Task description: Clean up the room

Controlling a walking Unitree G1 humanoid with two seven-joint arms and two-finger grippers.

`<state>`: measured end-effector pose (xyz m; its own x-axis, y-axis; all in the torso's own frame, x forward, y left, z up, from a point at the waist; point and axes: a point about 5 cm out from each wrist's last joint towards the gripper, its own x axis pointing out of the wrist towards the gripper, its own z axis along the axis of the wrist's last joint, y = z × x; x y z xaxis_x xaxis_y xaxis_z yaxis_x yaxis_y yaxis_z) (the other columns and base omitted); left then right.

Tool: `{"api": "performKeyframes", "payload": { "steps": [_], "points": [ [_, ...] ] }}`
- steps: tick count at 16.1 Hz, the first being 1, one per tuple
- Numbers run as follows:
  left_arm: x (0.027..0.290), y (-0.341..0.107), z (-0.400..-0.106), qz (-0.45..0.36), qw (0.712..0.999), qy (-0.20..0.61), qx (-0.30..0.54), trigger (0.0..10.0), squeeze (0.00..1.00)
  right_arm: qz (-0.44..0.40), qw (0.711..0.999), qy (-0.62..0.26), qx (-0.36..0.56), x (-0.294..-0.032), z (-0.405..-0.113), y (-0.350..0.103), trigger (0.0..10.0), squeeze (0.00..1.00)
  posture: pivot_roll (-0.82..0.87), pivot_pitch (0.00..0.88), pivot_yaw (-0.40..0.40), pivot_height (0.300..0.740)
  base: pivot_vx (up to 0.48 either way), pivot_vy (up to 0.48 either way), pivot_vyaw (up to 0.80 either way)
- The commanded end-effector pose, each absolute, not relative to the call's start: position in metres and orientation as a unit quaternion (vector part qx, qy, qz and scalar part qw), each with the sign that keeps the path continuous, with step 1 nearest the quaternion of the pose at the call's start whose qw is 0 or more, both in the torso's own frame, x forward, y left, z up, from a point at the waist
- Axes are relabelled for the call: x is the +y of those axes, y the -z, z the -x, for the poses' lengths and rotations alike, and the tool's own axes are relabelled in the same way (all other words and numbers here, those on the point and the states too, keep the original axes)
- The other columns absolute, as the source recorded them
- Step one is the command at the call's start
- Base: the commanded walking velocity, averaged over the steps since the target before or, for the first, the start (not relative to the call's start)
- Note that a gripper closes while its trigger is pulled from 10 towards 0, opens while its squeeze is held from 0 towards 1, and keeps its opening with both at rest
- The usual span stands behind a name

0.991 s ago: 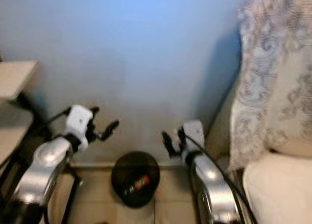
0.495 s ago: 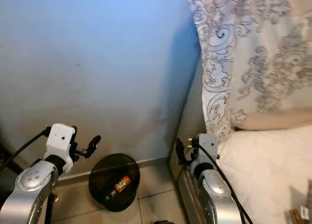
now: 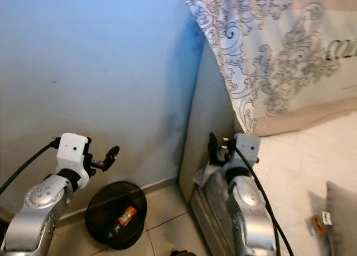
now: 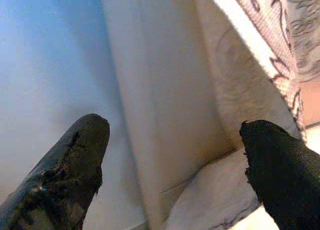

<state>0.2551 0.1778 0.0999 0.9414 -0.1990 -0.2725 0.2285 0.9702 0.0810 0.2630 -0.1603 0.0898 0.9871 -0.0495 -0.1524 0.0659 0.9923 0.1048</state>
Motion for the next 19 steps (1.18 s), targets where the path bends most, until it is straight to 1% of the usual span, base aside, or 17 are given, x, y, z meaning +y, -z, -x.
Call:
{"api": "performKeyframes", "payload": {
  "steps": [1, 4, 6, 8, 9, 10, 12, 13, 15, 18, 19],
  "points": [
    [0.182, -0.098, -0.257, -0.060, 0.983, 0.096, 0.142, 10.0, 0.66, -0.039, 0.996, 0.035, 0.077, -0.161, -0.264, -0.088, 10.0, 0.00, 0.02, 0.000, -0.035, 0.740, 0.000, 0.000, -0.79],
    [0.178, -0.099, -0.261, -0.058, 0.983, 0.102, 0.138, 10.0, 0.66, -0.046, 0.994, 0.027, 0.096, -0.162, -0.268, -0.089, 10.0, 0.00, 0.01, 0.000, -0.047, 0.740, 0.000, 0.000, -0.79],
    [0.174, -0.097, -0.263, -0.055, 0.984, 0.102, 0.139, 10.0, 0.66, -0.028, 0.996, 0.071, 0.056, -0.169, -0.272, -0.094, 10.0, 0.00, 0.01, 0.000, -0.048, 0.740, 0.000, 0.000, -0.79],
    [0.171, -0.096, -0.264, -0.058, 0.983, 0.106, 0.141, 10.0, 0.66, -0.039, 0.996, 0.055, 0.059, -0.166, -0.274, -0.094, 10.0, 0.00, 0.01, 0.000, -0.046, 0.740, 0.000, 0.000, -0.80],
    [0.172, -0.098, -0.265, -0.075, 0.981, 0.115, 0.140, 10.0, 0.66, -0.053, 0.995, 0.052, 0.071, -0.164, -0.276, -0.092, 10.0, 0.00, 0.03, 0.000, -0.049, 0.740, 0.000, 0.000, -0.80],
    [0.174, -0.099, -0.267, -0.074, 0.982, 0.109, 0.138, 10.0, 0.66, -0.057, 0.994, 0.047, 0.074, -0.162, -0.276, -0.092, 10.0, 0.00, 0.03, 0.000, -0.049, 0.740, 0.000, 0.000, -0.80],
    [0.176, -0.102, -0.270, -0.072, 0.983, 0.104, 0.135, 10.0, 0.66, -0.037, 0.996, 0.059, 0.050, -0.161, -0.279, -0.095, 10.0, 0.00, 0.03, 0.000, -0.043, 0.740, 0.000, 0.000, -0.80],
    [0.175, -0.102, -0.270, -0.073, 0.983, 0.106, 0.134, 10.0, 0.66, -0.017, 0.996, 0.082, 0.042, -0.164, -0.280, -0.095, 10.0, 0.00, 0.03, 0.000, -0.040, 0.740, 0.000, 0.000, -0.80],
    [0.175, -0.103, -0.271, -0.073, 0.983, 0.106, 0.131, 10.0, 0.66, -0.016, 0.995, 0.089, 0.045, -0.165, -0.281, -0.093, 10.0, 0.00, 0.03, 0.000, -0.040, 0.740, 0.000, 0.000, -0.80],
    [0.174, -0.105, -0.272, -0.074, 0.983, 0.108, 0.125, 10.0, 0.66, -0.039, 0.995, 0.067, 0.060, -0.165, -0.279, -0.092, 10.0, 0.00, 0.03, 0.000, -0.047, 0.740, 0.000, 0.000, -0.80],
    [0.174, -0.105, -0.272, -0.073, 0.983, 0.110, 0.126, 10.0, 0.66, -0.066, 0.995, 0.026, 0.074, -0.160, -0.276, -0.089, 10.0, 0.00, 0.03, 0.000, -0.048, 0.740, 0.000, 0.000, 0.00]
  ]
}}
